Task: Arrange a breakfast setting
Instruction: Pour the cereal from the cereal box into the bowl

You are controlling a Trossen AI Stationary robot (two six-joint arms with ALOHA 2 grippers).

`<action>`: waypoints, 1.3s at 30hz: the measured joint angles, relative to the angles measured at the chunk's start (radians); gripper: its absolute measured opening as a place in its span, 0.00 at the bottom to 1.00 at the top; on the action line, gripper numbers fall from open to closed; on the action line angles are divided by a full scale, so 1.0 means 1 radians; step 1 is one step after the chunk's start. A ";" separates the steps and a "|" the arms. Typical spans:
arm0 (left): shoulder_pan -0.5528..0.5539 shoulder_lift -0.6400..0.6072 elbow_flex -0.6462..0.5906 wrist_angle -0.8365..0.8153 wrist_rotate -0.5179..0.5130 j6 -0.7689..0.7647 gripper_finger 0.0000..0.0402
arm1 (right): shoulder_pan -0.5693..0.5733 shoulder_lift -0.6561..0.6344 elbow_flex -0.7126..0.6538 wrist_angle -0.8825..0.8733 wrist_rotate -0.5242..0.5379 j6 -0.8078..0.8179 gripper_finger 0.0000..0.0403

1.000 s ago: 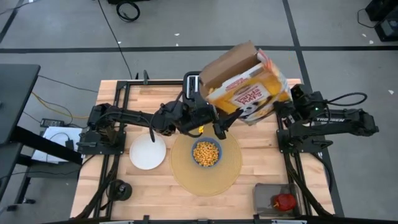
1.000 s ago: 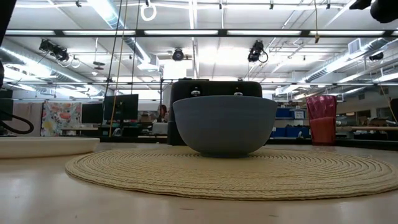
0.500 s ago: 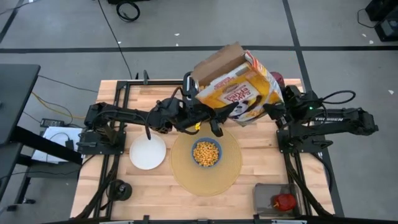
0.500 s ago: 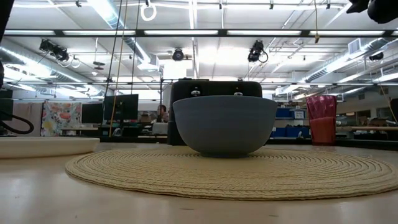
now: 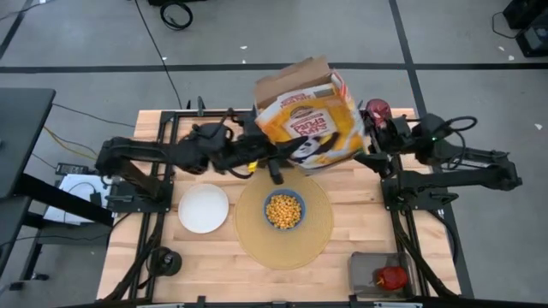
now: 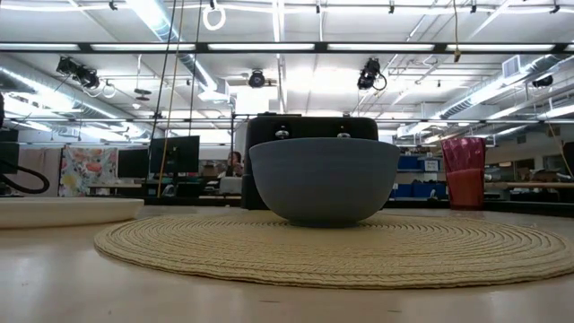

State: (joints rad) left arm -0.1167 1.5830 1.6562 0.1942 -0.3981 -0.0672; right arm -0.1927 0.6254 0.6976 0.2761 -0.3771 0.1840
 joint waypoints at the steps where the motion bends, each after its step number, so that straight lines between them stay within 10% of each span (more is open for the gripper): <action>1: -0.003 -0.019 0.000 -0.055 -0.009 -0.004 0.35 | 0.000 -0.013 0.013 -0.053 0.001 -0.011 0.88; 14: -0.010 -0.239 0.001 -0.842 -0.405 -0.271 0.35 | 0.001 -0.204 0.051 -0.380 0.068 -0.016 0.87; 22: 0.054 -0.253 -0.042 -1.386 -0.691 -0.857 0.35 | 0.000 -0.219 0.051 -0.410 0.099 -0.003 0.87; 39: 0.283 -0.248 -0.467 -1.415 -0.773 -1.349 0.35 | 0.000 -0.203 0.050 -0.413 0.125 0.123 0.87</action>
State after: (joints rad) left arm 0.1664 1.3354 1.1893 -1.2209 -1.1713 -1.4159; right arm -0.1928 0.4225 0.7475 -0.1371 -0.2520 0.3067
